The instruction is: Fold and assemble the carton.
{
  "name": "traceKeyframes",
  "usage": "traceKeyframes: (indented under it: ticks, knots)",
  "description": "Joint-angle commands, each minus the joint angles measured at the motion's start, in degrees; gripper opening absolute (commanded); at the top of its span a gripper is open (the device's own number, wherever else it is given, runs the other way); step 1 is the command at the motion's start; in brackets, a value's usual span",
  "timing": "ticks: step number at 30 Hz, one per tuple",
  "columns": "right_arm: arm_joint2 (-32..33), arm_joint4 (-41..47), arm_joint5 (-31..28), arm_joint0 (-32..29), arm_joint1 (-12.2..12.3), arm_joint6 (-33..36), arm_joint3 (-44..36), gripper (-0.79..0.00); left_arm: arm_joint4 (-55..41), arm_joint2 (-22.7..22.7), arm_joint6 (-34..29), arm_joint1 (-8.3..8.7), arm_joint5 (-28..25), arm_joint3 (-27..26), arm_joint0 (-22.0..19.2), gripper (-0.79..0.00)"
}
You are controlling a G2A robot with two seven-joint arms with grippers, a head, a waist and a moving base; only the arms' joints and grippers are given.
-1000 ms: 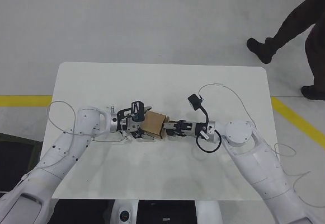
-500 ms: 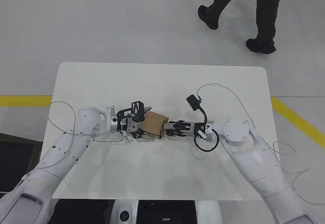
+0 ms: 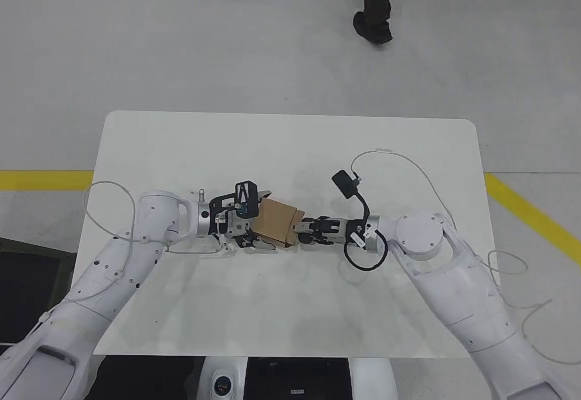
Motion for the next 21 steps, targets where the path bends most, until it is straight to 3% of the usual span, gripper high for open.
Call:
traceKeyframes:
  ticks: [1, 15, 21]
  knots:
    - [-0.1, -0.3, 0.2, 0.1, 0.0, -0.1, -0.1, -0.690, 0.1, 0.0, 0.1, -0.01, 0.0, 0.0, 0.0, 0.000]
    - [-2.8, -0.5, 0.2, 3.1, -0.8, -0.1, 1.0, -0.696, 0.4, -0.1, 0.3, -0.06, 0.0, 0.0, 0.1, 0.000]
    - [-3.1, 0.2, -0.8, 3.4, -1.0, -0.3, 1.5, -0.628, 0.4, -0.1, 0.4, -0.06, 0.0, 0.0, 0.1, 0.000]
